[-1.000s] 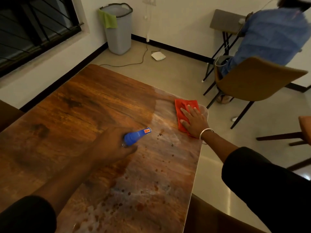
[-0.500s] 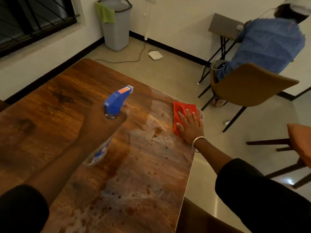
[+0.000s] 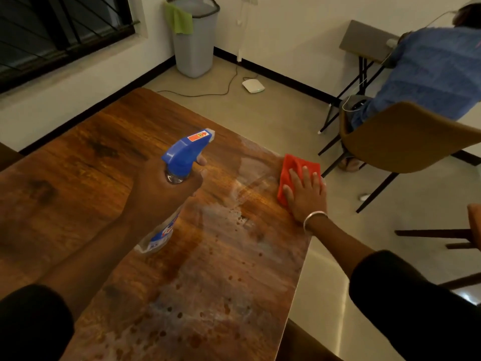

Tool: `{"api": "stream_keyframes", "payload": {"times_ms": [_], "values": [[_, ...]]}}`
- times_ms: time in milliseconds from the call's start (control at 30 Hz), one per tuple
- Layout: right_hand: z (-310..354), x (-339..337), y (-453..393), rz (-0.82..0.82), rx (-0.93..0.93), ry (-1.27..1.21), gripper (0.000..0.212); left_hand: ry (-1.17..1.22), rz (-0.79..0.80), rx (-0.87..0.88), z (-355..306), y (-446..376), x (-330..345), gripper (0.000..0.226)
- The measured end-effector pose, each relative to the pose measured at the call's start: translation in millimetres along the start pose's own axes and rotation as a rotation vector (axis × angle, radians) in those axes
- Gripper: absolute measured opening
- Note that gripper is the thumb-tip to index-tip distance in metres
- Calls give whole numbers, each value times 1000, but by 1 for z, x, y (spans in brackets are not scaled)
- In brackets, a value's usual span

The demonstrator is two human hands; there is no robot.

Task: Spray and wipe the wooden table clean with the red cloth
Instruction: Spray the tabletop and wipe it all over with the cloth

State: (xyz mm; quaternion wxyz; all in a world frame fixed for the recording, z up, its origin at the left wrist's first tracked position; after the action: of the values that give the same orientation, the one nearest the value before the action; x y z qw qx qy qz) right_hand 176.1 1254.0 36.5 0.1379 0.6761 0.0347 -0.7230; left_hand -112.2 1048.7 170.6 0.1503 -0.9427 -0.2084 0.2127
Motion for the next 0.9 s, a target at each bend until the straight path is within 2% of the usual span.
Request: {"api": "stream_keyframes", "payload": {"times_ms": [67,133,300,367,500,567,633,700,800,900], "values": [[7,-1,-20,-14,77,-36,63,-9,14,1,0,-2,2,21],[16,1,-25,-27,77,-34,62,4,29,-5,-1,-4,4,23],[-9,7,21,16,-183,-18,62,52,74,4,-3,-14,11,15],[-31,11,44,59,-221,-19,66,52,71,10,-1,-15,12,14],[-61,4,21,84,-114,-4,69,70,91,9,1,-13,8,13],[-54,-8,-16,76,-11,-34,66,57,85,-3,0,-12,7,12],[-31,-16,-44,64,4,-20,63,53,87,-1,-1,-11,9,11],[-4,-16,-46,29,-58,10,59,9,118,-6,-3,-11,18,13],[24,1,-6,26,-216,25,57,-49,157,-38,-1,-16,32,24],[13,10,39,72,-375,46,59,-62,158,-53,3,-20,34,26]]}}
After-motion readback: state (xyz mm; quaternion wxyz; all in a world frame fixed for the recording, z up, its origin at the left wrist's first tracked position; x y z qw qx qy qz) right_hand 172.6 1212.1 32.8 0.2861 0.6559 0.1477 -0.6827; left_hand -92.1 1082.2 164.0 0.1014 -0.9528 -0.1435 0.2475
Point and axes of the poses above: each hand's wrist, its own y-axis away from the middle knuckle, its own x-axis out of the palm, z = x × y, the point moved 2 cm from there along -y, towards the middle knuckle, and after that the axes turned 5 degrees about x, right-handed, at the moved point
